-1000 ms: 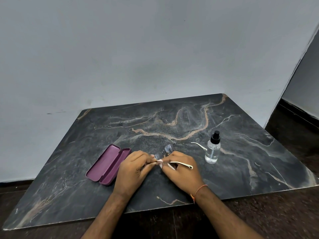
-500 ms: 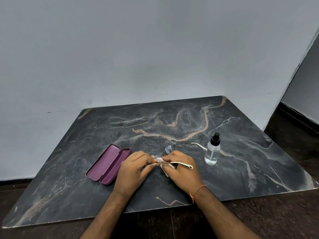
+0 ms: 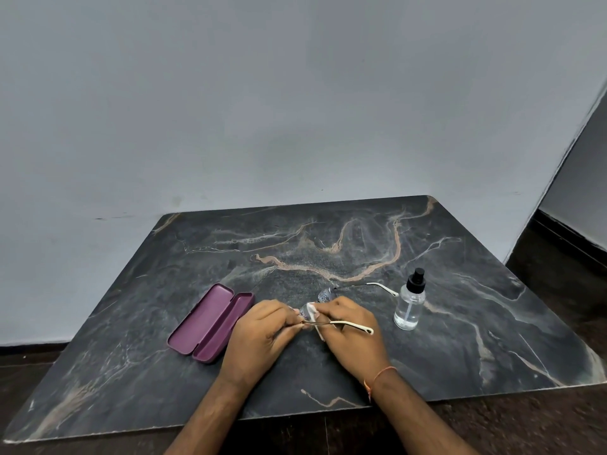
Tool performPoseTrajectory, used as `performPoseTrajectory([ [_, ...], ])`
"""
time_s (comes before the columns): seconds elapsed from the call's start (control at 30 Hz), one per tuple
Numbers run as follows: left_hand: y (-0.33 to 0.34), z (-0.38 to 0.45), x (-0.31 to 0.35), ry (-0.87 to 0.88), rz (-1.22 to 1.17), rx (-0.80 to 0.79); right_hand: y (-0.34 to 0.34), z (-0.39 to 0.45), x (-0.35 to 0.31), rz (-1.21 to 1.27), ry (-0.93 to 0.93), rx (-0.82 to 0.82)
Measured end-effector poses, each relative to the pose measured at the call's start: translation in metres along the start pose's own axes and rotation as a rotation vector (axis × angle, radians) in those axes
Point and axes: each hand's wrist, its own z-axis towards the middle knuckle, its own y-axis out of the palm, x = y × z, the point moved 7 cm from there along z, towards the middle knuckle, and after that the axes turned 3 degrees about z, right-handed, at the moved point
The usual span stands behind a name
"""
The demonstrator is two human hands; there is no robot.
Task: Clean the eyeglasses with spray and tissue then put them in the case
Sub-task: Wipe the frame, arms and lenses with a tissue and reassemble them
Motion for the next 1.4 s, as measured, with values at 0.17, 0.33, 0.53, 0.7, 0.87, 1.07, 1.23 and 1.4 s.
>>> performPoseTrajectory([
  [0.17, -0.002, -0.001, 0.0, -0.021, 0.02, 0.008, 0.005, -0.004, 0.0, 0.013, 0.01, -0.046],
  [0.33, -0.007, -0.001, 0.0, -0.099, 0.032, 0.018, -0.009, -0.01, 0.003, 0.217, 0.149, 0.097],
  [0.53, -0.025, 0.0, -0.01, -0.317, -0.095, 0.242, -0.004, -0.029, 0.012, 0.537, 0.441, 0.051],
  [0.7, -0.015, -0.004, 0.008, -0.405, -0.265, 0.342, 0.001, -0.028, 0.003, 0.735, 0.589, 0.036],
  [0.87, -0.004, -0.005, 0.017, -0.4, -0.344, 0.363, 0.001, -0.026, 0.002, 1.02, 0.659, -0.018],
  [1.07, 0.0, -0.001, 0.019, -0.374, -0.491, 0.326, -0.001, -0.029, 0.0, 1.184, 0.58, -0.125],
  [1.23, 0.004, -0.002, 0.014, -0.396, -0.581, 0.302, 0.001, -0.029, -0.002, 1.215, 0.545, -0.185],
  [1.4, 0.006, -0.003, 0.012, -0.459, -0.678, 0.309, 0.006, -0.03, -0.007, 1.216, 0.538, -0.341],
])
